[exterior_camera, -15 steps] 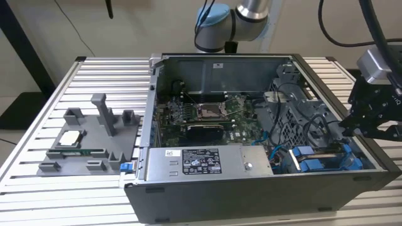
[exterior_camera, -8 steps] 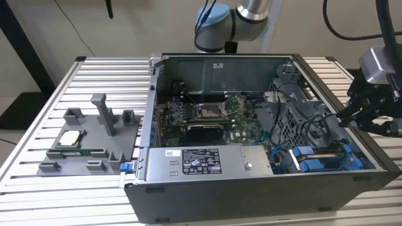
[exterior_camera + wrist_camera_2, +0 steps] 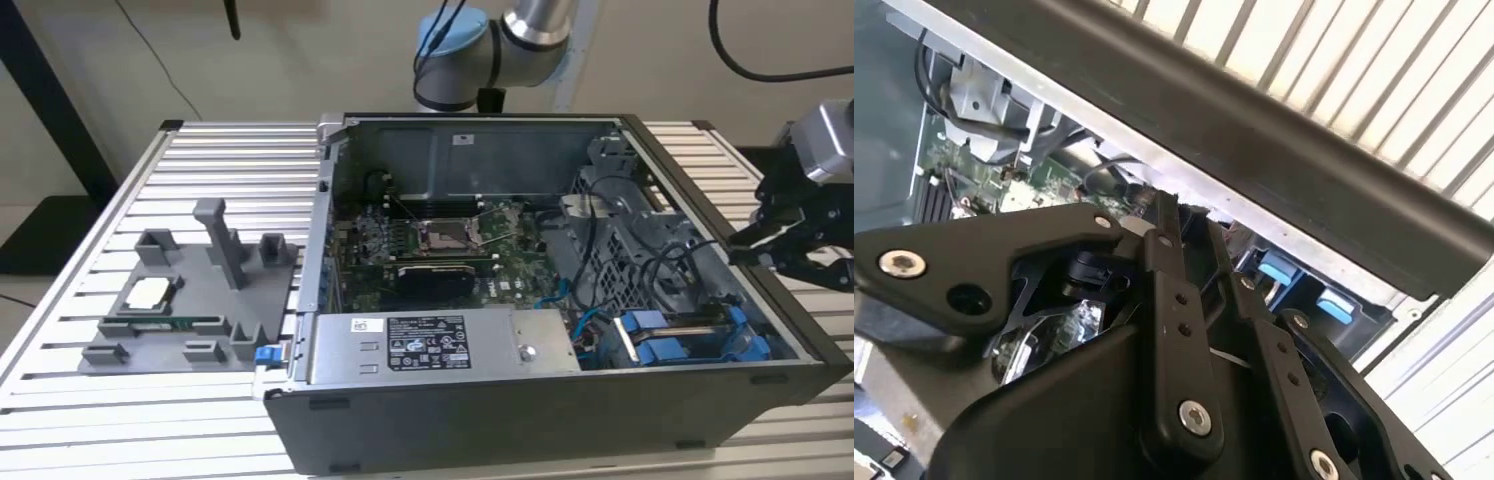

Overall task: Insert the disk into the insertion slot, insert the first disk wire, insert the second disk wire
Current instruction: 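Insert the second disk wire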

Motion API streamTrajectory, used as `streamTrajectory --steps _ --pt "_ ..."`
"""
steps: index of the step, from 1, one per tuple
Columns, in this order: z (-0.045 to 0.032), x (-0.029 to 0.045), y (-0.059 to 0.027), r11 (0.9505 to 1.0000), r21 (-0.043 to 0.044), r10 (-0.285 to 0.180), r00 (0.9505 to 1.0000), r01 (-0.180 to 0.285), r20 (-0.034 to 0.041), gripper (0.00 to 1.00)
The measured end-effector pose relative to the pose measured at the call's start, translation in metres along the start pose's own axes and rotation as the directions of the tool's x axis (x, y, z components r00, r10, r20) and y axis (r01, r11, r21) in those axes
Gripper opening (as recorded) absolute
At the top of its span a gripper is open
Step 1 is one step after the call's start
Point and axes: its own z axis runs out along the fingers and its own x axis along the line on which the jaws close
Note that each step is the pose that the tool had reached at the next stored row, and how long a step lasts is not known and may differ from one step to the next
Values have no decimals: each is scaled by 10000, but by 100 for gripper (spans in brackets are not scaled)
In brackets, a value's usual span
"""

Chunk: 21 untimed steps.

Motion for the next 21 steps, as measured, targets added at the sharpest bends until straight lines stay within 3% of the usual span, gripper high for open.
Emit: streamTrajectory --steps 9,11,12,15,19,21 --pt "-32 86 -32 10000 -29 13 10000 -13 -1 27" --pt "-37 107 -34 10000 -35 16 10000 -16 -13 25" --pt "-39 116 -33 10000 -36 18 10000 -18 -22 18" --pt "-45 140 -33 10000 -33 18 10000 -18 -63 18" --pt "-60 176 -24 10000 -28 27 9998 -27 -199 18" --pt "-66 183 -8 10000 -34 28 9998 -29 -200 16"
